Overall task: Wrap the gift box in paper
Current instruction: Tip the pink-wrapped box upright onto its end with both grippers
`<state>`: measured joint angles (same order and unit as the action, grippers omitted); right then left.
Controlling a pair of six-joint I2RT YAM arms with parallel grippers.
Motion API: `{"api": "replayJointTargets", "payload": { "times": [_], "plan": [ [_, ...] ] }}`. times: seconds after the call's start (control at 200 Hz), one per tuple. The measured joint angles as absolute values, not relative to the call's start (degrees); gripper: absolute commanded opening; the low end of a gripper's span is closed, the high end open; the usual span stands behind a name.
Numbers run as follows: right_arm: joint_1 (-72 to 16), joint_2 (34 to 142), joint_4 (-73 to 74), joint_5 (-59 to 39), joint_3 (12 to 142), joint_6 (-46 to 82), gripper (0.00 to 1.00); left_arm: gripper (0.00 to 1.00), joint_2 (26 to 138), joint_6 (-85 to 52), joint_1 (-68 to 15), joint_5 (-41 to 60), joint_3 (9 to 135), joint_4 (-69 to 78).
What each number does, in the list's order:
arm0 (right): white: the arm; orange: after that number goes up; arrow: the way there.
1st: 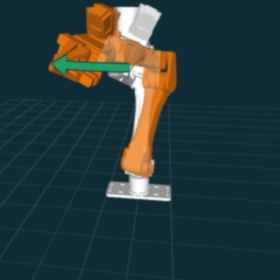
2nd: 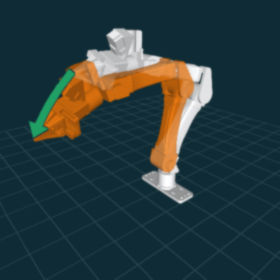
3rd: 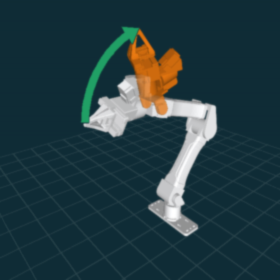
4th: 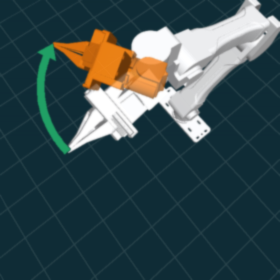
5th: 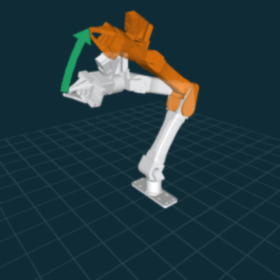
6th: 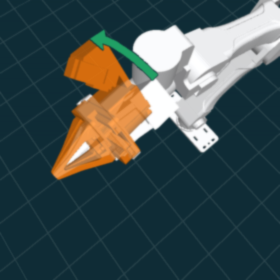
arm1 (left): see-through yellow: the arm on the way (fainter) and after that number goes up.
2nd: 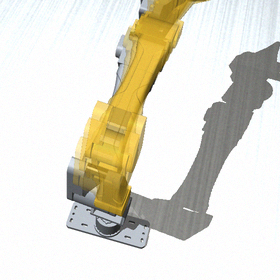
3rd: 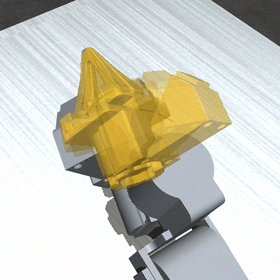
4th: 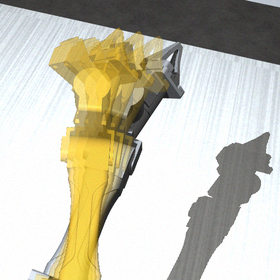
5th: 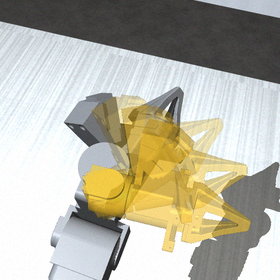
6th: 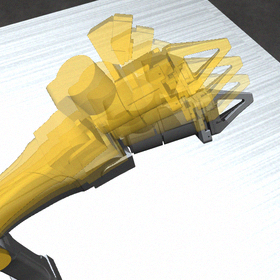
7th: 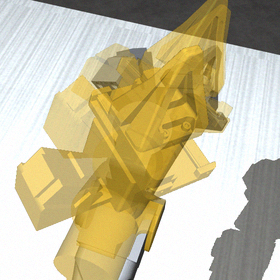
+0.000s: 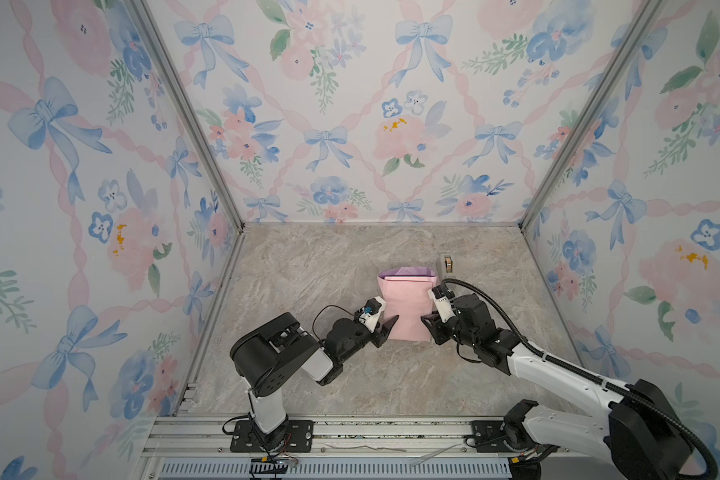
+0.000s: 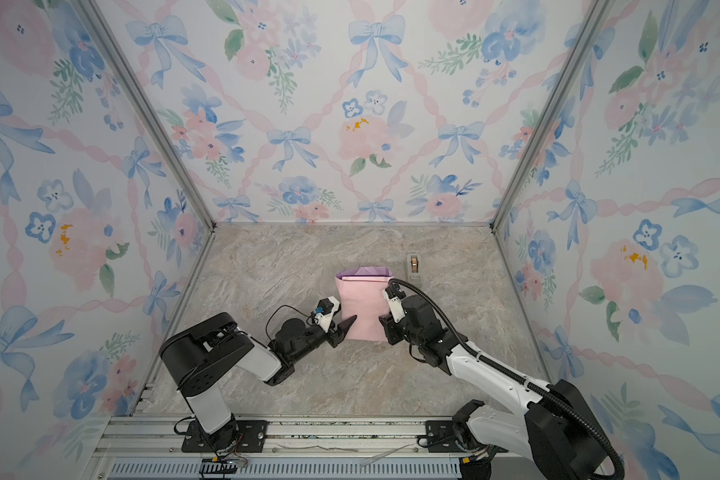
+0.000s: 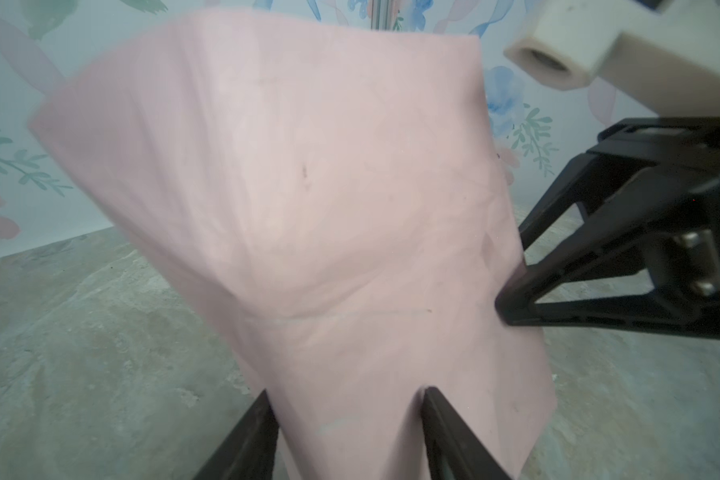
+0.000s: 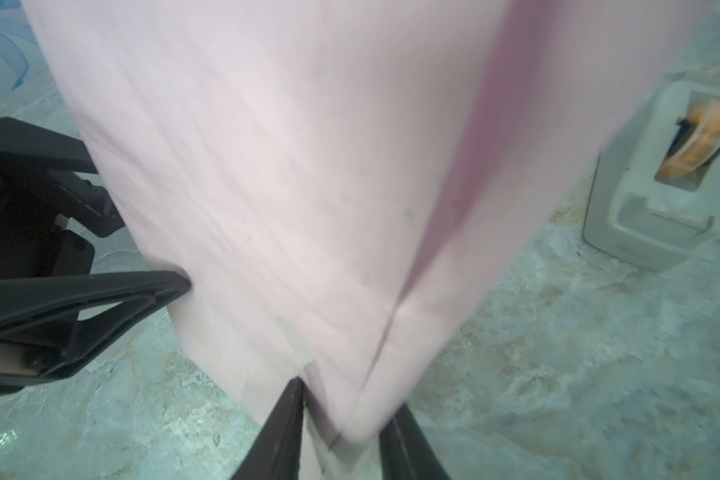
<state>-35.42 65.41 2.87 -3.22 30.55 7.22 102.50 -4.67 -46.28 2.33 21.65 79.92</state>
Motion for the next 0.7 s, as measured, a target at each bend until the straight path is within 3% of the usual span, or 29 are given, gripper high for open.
{"api": "replayJointTargets", "payload": {
  "times": [0.455, 0.7],
  "plan": [
    [-41.1, 56.6, 4.8, -2.6, 20.9, 9.0, 0.35, 0.59, 107.2, -4.8, -53.1, -3.4, 12.5, 92.9],
    [-41.4, 52.1, 4.6, -2.5, 19.6, 10.1, 0.66, 0.73, 108.6, -7.2, -55.1, -7.8, 9.1, 92.9]
  ]
}}
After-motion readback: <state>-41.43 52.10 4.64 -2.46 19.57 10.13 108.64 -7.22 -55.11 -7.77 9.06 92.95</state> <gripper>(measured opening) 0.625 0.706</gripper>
